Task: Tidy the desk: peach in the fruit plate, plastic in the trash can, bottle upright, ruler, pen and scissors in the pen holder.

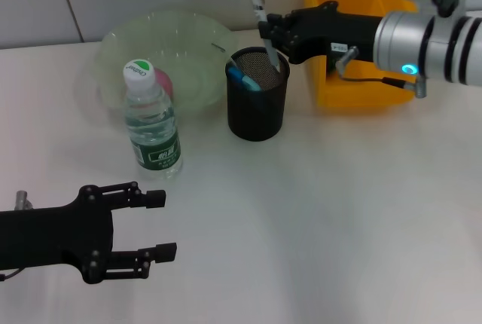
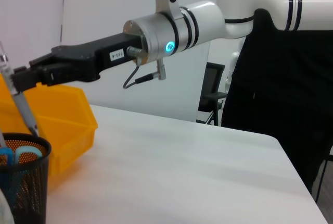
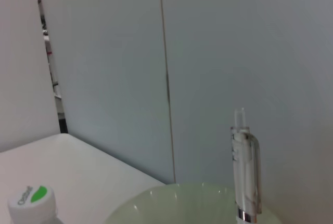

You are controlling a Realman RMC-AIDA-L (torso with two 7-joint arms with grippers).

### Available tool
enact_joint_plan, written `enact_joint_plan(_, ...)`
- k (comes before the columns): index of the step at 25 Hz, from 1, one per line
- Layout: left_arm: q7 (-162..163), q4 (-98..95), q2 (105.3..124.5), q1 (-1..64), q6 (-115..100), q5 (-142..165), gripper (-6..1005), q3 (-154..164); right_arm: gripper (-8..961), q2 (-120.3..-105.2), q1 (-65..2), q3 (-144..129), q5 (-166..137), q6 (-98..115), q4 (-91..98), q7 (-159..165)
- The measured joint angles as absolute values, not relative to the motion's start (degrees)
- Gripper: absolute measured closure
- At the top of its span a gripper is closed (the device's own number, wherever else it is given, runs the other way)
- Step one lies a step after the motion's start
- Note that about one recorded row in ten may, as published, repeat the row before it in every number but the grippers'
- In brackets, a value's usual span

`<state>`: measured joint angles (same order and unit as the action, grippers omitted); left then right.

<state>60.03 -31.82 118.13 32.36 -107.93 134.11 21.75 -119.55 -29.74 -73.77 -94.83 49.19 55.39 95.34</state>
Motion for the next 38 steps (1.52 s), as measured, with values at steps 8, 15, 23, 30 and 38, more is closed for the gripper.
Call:
enact_joint_plan(8, 60.03, -31.81, 118.13, 32.34, -107.93, 134.11, 232, 21.8, 847, -119.62, -34.26, -74.22, -84.37, 46.33, 44.41, 82.97)
enact_joint_plan(15, 60.03, -31.84, 118.13, 32.37, -107.93, 134.12, 232, 21.8, 837, -119.58, -36.13, -74.55, -82.45, 44.18, 38.99, 79.12)
enact_joint_plan(23, 60.07, -31.91, 118.03, 32.32, -108.0, 134.12, 233, 21.65, 703, -119.61, -35.57, -75.08, -82.4, 43.41, 38.26, 78.78)
enact_joint_plan(30, 60.1, -31.91, 117.97, 32.35, -108.03, 134.12, 232, 21.47, 408, -119.53, -31.04, -74.86, -75.4, 46.32, 43.78, 78.97)
enact_joint_plan(38, 60.29, -31.87, 118.09, 32.34, -108.39, 133.53, 233, 21.33, 298, -119.31, -26.3, -66.46, -70.28, 63.11, 45.91, 78.88)
